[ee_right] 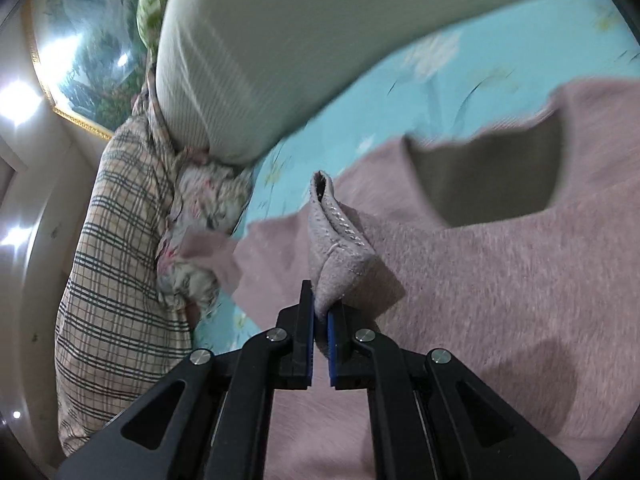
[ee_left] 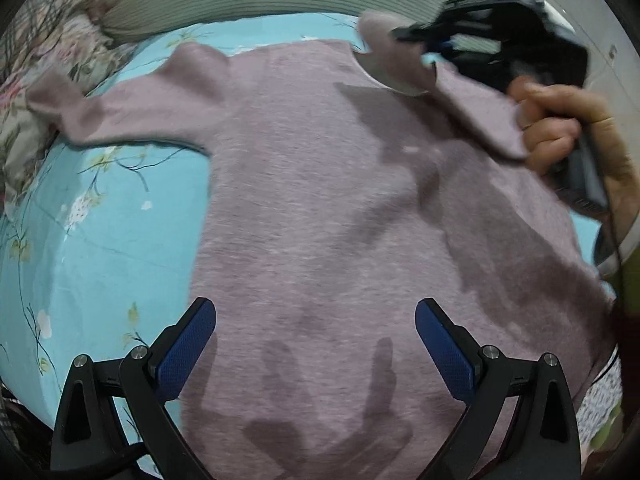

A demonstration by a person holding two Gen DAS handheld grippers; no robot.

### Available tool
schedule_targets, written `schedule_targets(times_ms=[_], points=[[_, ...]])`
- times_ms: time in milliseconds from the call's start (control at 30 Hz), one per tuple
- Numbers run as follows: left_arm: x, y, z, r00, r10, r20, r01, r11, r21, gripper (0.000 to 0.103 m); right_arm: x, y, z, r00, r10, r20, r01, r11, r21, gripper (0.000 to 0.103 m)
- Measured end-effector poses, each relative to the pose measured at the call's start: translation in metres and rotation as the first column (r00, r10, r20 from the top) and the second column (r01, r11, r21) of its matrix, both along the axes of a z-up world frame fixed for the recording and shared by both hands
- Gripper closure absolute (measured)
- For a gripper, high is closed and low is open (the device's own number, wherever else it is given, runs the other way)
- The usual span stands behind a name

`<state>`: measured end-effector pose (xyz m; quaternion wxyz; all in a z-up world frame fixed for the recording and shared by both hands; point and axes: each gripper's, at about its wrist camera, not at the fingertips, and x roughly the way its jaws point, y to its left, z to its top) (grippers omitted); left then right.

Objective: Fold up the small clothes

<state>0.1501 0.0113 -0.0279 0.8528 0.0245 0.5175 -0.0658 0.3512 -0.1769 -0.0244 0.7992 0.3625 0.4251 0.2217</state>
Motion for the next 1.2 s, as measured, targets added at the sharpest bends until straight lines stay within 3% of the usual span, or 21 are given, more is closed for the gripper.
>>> schedule_targets(times_ms=[233,300,367,400,600,733,833,900,933,967,1033,1133,1200], points=[[0.032,0.024,0.004,0.999,0.037,0.027,-0.035,0.997,-0.062,0.003,0.026,0.040,-0.030,0.996,0.024,-0.091,-0.021,0.999,0.039,0.088],[0.045,0.029,0.005,0.999,0.038,0.035,-0.035,0.996,-0.084,0.003,0.022,0.035,-0.032,0.995,0.018,-0.094,-0.011,0.997,0.073,0.071],[0.065,0.031,0.004,0.998,0.039,0.039,-0.035,0.994,-0.104,0.003,0.011,0.025,-0.025,0.997,0.009,-0.074,-0.004,0.998,0.068,0.060],[0.075,0.032,0.003,0.998,0.036,0.043,-0.031,0.993,-0.117,0.003,0.007,0.023,-0.020,0.998,0.004,-0.063,0.000,0.998,0.064,0.060],[0.145,0.027,-0.012,1.000,0.019,-0.001,-0.019,0.978,-0.208,0.003,-0.067,-0.020,0.027,0.993,-0.104,0.052,0.102,0.994,0.034,0.060],[0.194,0.024,-0.028,0.999,0.015,-0.035,-0.023,0.971,-0.237,0.009,-0.126,-0.048,0.043,0.978,-0.188,0.090,0.185,0.982,0.030,0.060],[0.224,0.018,-0.041,0.997,0.014,-0.070,-0.031,0.968,-0.251,0.032,-0.165,-0.068,0.044,0.964,-0.249,0.092,0.250,0.968,0.004,0.060],[0.234,0.015,-0.043,0.999,0.011,-0.045,-0.021,0.971,-0.238,0.052,-0.182,-0.080,0.044,0.954,-0.287,0.089,0.290,0.957,-0.019,0.060],[0.237,0.013,-0.043,0.999,0.004,-0.038,-0.012,0.973,-0.232,0.079,-0.190,-0.088,0.044,0.946,-0.311,0.088,0.315,0.948,-0.036,0.060],[0.239,0.012,-0.042,0.999,-0.011,-0.038,0.001,0.969,-0.249,0.097,-0.197,-0.097,0.046,0.940,-0.330,0.088,0.335,0.941,-0.051,0.060],[0.236,0.012,-0.032,1.000,-0.002,0.000,0.002,0.969,-0.247,0.099,-0.210,-0.118,0.050,0.919,-0.383,0.093,0.392,0.915,-0.095,0.060],[0.219,0.021,-0.001,0.988,0.023,0.150,0.009,0.977,-0.213,0.099,-0.230,-0.152,0.057,0.872,-0.474,0.121,0.488,0.856,-0.170,0.060],[0.218,0.033,0.006,0.978,0.057,0.201,-0.026,0.988,-0.153,0.099,-0.235,-0.175,0.053,0.846,-0.523,0.101,0.532,0.819,-0.216,0.060]])
